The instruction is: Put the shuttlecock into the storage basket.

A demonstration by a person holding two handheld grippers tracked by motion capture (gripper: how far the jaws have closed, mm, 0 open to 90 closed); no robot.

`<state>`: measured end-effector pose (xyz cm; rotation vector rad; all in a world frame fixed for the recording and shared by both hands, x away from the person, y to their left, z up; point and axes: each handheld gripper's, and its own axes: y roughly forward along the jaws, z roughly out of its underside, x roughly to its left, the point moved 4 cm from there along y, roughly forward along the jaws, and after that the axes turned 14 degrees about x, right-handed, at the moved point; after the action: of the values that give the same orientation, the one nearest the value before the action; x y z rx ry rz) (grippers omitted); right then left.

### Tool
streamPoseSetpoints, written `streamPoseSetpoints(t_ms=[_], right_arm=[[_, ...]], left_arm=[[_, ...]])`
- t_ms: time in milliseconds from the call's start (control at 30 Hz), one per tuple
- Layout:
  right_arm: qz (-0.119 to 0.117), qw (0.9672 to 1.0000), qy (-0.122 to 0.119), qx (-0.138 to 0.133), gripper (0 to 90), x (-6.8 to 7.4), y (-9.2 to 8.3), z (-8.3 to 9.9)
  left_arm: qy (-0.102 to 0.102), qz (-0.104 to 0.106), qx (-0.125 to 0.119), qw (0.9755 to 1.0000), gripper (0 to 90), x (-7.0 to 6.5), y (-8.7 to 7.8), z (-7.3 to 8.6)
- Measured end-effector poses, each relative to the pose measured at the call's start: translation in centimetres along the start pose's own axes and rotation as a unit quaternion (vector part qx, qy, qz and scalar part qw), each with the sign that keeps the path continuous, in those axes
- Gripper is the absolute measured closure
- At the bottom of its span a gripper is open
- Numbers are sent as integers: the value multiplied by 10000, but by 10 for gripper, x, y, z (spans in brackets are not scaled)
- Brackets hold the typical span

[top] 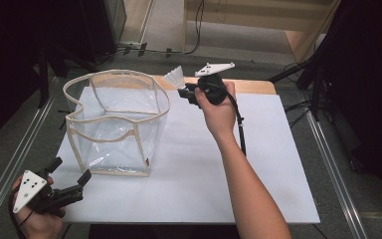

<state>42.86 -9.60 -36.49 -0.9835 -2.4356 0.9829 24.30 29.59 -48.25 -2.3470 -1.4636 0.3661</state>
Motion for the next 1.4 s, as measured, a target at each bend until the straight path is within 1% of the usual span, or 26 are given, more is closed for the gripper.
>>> streamPoseSetpoints(t_ms=[67,167,267,467,867,1100,1300,1367,1400], right_arm=[[-41,10000,-15,-42,632,3,-2,-3],[-37,9999,-64,-107,632,7,-4,-7],[-98,9998,-70,-152,632,11,-5,-10],[-122,9996,-150,-191,632,17,-7,-15],[-279,9988,-250,-303,632,29,-7,-23],[-385,9983,-346,-252,632,40,-3,-25],[-442,9981,-372,-214,631,44,2,-25],[-453,9982,-355,-186,619,44,4,-24],[-530,9978,-348,-176,561,44,5,-23]], left_arm=[[6,2,1,10000,6,0,0,0],[1,7,-7,10000,7,-1,0,0],[4,8,-12,10000,6,-1,0,0],[5,4,-7,10000,6,0,0,0],[-13,1,-6,10000,6,0,0,-1],[-3,10,-17,10000,7,-1,-1,-1],[-5,11,-22,10000,6,-1,-1,-1],[-5,5,-11,10000,6,0,-1,-1],[-5,4,-8,10000,7,0,-1,-1]])
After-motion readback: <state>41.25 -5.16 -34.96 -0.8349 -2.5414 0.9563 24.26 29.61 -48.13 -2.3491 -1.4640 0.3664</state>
